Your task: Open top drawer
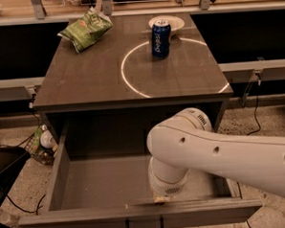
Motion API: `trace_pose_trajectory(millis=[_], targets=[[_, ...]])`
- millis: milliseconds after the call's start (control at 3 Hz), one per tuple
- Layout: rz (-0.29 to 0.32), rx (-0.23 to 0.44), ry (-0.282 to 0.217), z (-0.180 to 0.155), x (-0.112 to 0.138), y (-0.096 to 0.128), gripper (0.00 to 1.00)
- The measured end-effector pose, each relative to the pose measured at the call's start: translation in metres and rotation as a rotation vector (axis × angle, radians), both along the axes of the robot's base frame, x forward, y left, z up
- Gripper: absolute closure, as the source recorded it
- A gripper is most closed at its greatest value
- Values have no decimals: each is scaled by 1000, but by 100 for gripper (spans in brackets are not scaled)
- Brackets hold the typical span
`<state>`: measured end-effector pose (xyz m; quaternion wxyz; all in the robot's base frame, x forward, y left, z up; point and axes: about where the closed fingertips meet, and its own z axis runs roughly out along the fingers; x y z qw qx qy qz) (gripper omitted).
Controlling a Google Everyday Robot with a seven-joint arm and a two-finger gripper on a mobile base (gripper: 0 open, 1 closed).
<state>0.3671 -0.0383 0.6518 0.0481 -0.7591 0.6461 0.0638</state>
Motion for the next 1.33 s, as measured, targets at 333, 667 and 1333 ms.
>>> trace_pose_trajectory(millis=[333, 667, 1333], targets=[[1, -2, -1, 0, -1, 0, 61], [2, -4, -3, 1, -1, -1, 37], [3, -8, -6, 2, -2, -1, 0]])
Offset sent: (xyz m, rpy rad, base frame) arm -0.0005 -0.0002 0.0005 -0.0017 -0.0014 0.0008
